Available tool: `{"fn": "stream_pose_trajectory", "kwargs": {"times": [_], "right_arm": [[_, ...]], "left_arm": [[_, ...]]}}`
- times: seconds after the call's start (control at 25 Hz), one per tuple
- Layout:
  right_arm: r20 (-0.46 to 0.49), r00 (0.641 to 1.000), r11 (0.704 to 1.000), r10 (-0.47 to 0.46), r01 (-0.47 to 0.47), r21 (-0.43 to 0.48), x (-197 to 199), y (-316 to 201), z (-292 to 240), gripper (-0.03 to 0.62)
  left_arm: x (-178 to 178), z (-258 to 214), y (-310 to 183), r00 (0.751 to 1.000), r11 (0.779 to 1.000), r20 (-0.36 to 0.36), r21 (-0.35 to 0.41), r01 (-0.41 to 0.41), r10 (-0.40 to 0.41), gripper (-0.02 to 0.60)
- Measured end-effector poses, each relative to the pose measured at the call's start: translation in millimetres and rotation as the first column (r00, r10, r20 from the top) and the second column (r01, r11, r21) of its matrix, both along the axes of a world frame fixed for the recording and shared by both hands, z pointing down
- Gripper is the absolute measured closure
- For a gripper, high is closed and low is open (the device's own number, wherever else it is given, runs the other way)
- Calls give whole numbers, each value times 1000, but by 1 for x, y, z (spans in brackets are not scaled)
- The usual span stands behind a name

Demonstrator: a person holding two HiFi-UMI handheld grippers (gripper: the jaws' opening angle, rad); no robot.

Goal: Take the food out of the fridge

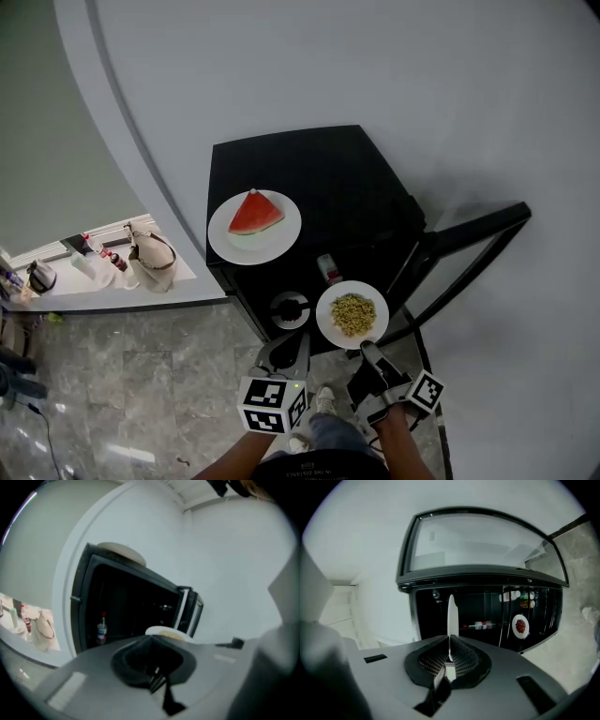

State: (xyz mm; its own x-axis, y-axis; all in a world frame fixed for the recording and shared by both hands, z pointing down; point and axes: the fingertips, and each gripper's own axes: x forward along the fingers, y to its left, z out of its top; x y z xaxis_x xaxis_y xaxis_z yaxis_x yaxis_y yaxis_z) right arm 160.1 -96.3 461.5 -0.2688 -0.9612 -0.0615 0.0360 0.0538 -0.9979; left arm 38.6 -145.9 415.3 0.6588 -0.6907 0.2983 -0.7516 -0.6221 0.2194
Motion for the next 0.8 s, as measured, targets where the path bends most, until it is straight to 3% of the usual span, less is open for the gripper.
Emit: {"fn": "stream_pose_trajectory", "kwargs": {"times": [0.4, 0.8], "right_arm": [[-37, 999, 994, -15, 19, 108, -1, 45, -116, 588], [-61, 994, 980, -90, 99, 170, 1, 14, -182, 588]], "left_arm": [[0, -39, 36, 997, 998, -56, 32, -48, 49, 597], [6, -62, 29, 995, 998, -95, 59, 3, 2, 597]]}}
